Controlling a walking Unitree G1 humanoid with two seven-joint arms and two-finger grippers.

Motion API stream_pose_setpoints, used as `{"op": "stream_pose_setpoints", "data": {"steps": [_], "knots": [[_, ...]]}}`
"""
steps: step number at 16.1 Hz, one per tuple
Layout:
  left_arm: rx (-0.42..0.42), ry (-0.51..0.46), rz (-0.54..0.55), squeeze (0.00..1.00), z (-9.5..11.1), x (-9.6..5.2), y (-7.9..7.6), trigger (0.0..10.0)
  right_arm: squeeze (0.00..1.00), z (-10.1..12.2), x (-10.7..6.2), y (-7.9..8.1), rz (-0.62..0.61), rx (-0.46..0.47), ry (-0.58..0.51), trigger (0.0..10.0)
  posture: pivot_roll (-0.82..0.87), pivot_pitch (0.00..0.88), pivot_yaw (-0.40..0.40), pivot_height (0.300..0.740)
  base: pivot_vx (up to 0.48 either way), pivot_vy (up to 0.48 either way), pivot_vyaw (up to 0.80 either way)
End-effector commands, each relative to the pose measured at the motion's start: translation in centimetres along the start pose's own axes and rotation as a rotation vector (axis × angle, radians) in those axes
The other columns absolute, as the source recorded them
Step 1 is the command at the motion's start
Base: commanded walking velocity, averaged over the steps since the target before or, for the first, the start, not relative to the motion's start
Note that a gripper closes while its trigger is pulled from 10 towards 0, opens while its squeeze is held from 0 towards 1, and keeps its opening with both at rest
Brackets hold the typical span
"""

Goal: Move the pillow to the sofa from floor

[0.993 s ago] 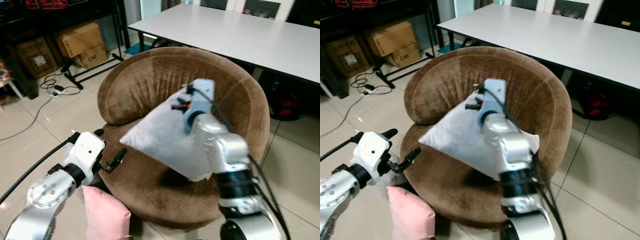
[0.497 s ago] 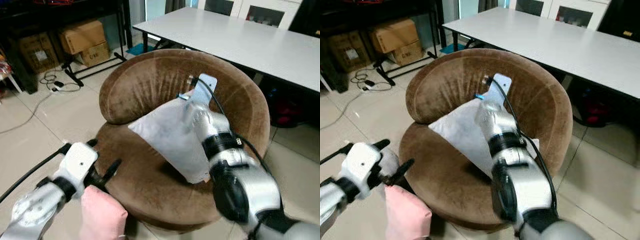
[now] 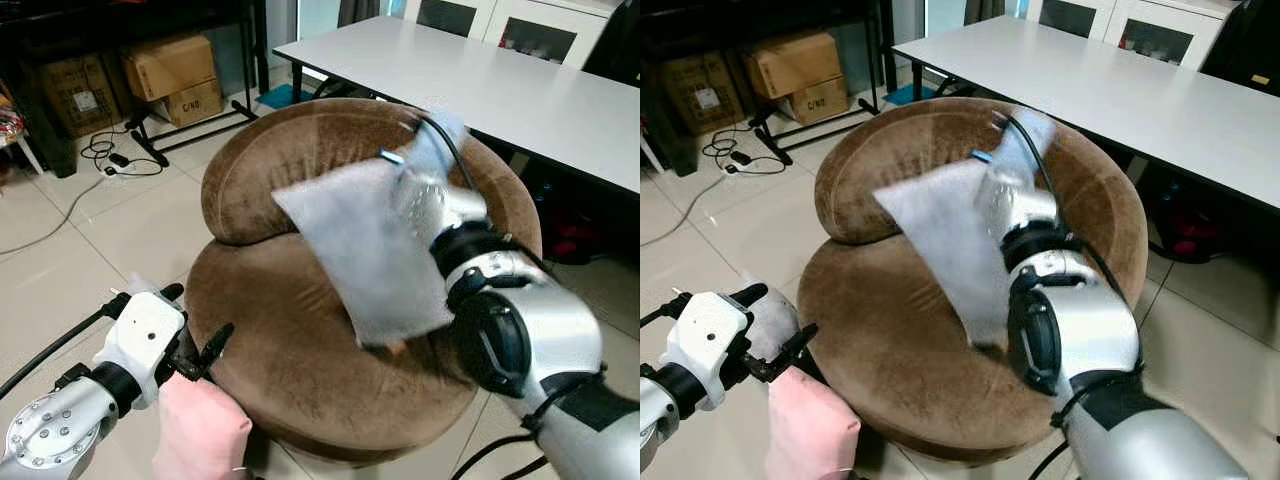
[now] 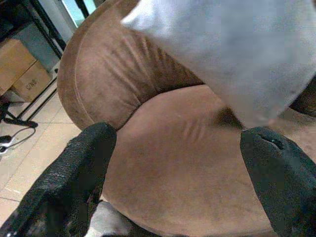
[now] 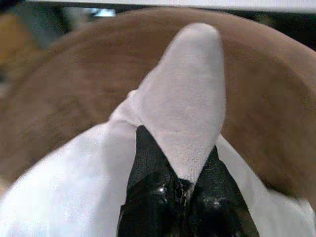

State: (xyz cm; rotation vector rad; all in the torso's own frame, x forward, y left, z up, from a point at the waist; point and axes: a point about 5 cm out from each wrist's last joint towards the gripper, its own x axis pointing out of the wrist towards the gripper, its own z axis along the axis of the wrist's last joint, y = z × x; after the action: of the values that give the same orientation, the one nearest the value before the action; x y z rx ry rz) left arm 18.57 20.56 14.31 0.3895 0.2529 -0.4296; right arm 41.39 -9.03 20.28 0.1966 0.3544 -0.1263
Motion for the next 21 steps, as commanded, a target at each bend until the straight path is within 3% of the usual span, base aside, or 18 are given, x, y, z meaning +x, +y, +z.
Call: {"op": "stream_pose_setpoints", "data": {"steps": [1,2,5,10,13,15,16,18,21], "knots": [[0.007,-0.005,-0.005,0.0,0.1,0.1,0.0,10.0,0.0,2.2,-0.7,1.4,0.19,-0.074,-0.079,10.0,0.05,0.0,-0.052,0.74,0.0,0.0,0.0],[0.012,-0.008,-0.017,0.0,0.1,0.4,0.0,10.0,0.0,2.8,-1.5,2.6,0.437,-0.177,-0.156,10.0,0.04,0.0,-0.042,0.74,0.0,0.0,0.0],[0.03,-0.025,-0.035,0.0,0.4,1.2,0.3,10.0,0.0,2.5,-2.6,3.2,0.694,-0.325,-0.199,10.0,0.03,0.0,-0.024,0.74,0.0,0.0,0.0],[0.044,-0.035,-0.041,0.0,0.7,1.4,0.5,10.0,0.0,1.0,-3.4,3.6,0.815,-0.37,-0.133,10.0,0.03,0.0,-0.018,0.74,0.0,0.0,0.0],[0.05,-0.028,-0.046,0.0,0.6,1.6,0.6,10.0,0.0,-2.2,-3.5,4.5,0.88,-0.606,-0.166,10.0,0.03,0.0,-0.013,0.74,0.0,0.0,0.0],[0.051,-0.026,-0.047,0.0,0.6,1.7,0.4,10.0,0.0,-4.3,-2.1,4.1,0.727,-0.808,-0.234,10.0,0.03,0.0,-0.017,0.74,0.0,0.0,0.0],[0.051,-0.024,-0.046,0.0,0.6,1.7,0.4,10.0,0.0,-4.6,-2.1,4.2,0.73,-0.839,-0.262,10.0,0.04,0.0,-0.023,0.74,0.0,0.0,0.0],[0.051,-0.019,-0.038,0.0,0.5,1.5,0.3,10.0,0.0,-4.5,-2.4,4.7,0.768,-0.861,-0.305,10.0,0.06,0.0,-0.037,0.74,0.0,0.0,0.0],[0.044,-0.006,-0.018,0.0,0.3,0.9,0.4,10.0,0.0,-3.2,-3.5,6.2,0.912,-0.789,-0.413,10.0,0.07,0.0,-0.049,0.74,0.0,0.0,0.0]]}}
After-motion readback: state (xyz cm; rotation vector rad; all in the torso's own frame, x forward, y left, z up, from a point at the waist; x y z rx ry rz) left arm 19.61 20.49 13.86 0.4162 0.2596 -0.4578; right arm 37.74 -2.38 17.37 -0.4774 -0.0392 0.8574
